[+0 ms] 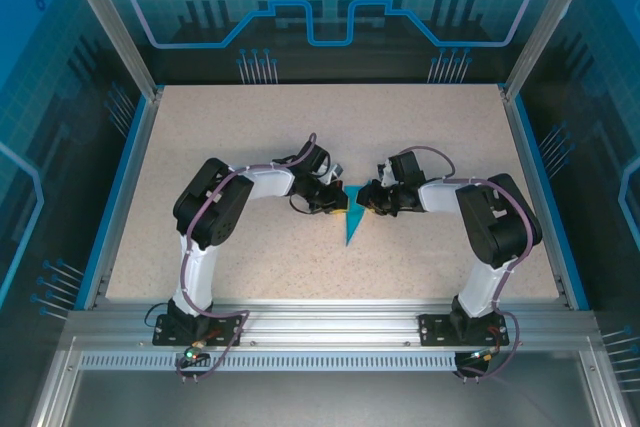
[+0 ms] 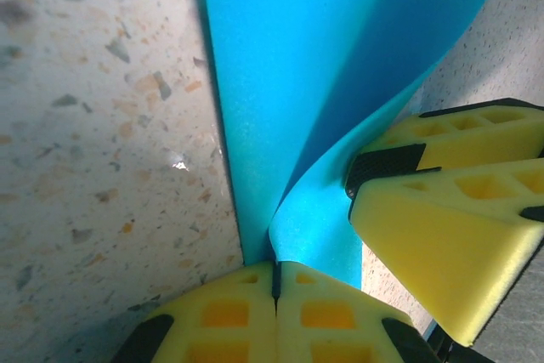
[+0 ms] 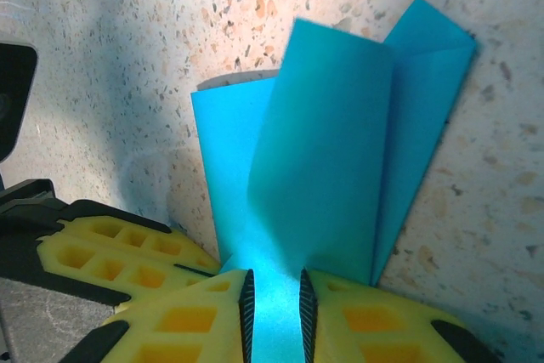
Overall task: Fold a paper plane with a square sheet of paper (fold left side to right side)
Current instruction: Fold the wing for the fifth time at the center of the table.
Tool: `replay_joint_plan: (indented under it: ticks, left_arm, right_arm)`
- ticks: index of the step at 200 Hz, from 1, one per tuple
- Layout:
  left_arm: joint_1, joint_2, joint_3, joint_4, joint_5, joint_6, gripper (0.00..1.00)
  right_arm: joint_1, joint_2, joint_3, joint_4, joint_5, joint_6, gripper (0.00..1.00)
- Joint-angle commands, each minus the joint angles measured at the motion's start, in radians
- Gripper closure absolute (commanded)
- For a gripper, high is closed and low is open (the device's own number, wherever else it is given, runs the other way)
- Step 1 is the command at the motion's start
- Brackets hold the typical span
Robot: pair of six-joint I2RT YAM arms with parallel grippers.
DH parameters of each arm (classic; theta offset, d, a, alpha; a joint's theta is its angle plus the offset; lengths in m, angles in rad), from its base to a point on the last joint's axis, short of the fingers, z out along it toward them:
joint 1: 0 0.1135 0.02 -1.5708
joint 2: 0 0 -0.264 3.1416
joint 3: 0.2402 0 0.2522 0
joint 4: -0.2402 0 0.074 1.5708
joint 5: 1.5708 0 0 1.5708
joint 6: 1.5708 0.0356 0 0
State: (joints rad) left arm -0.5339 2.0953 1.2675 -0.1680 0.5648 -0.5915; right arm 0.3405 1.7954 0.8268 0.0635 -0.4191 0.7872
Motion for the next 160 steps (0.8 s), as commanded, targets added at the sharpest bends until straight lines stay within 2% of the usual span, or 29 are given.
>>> replay_joint_plan:
  ticks: [1,24,56,72,85,106,126,160]
  left_arm:
    - [0.008,-0.031,0.015,-0.107,-0.090,0.034,0.93]
    - [0.018,-0.080,0.012,-0.126,-0.093,0.036,0.78]
    - [0.025,-0.164,-0.018,-0.144,-0.090,0.033,0.67]
    - [0.023,-0.207,-0.044,-0.145,-0.068,0.023,0.68]
    - [0.023,-0.239,-0.068,-0.135,-0.035,0.015,0.72]
    - [0.013,-0.275,-0.103,-0.089,0.055,-0.016,0.76]
    - [-0.010,-0.278,-0.123,-0.046,0.121,-0.056,0.77]
    - [-0.057,-0.237,-0.112,-0.014,0.161,-0.082,0.78]
  right_arm:
    - [0.000,0.024,-0.009,-0.145,0.066,-0.009,0.76]
    - [-0.005,0.033,-0.012,-0.172,0.074,-0.012,0.76]
    - [-0.007,0.044,-0.014,-0.165,0.066,-0.013,0.76]
    - [-0.007,0.049,-0.009,-0.165,0.065,-0.014,0.76]
    - [-0.007,0.052,-0.007,-0.168,0.066,-0.015,0.76]
    - [-0.007,0.057,-0.003,-0.170,0.066,-0.018,0.76]
    - [-0.006,0.060,-0.003,-0.170,0.066,-0.019,0.76]
    - [-0.006,0.061,0.000,-0.171,0.065,-0.019,0.76]
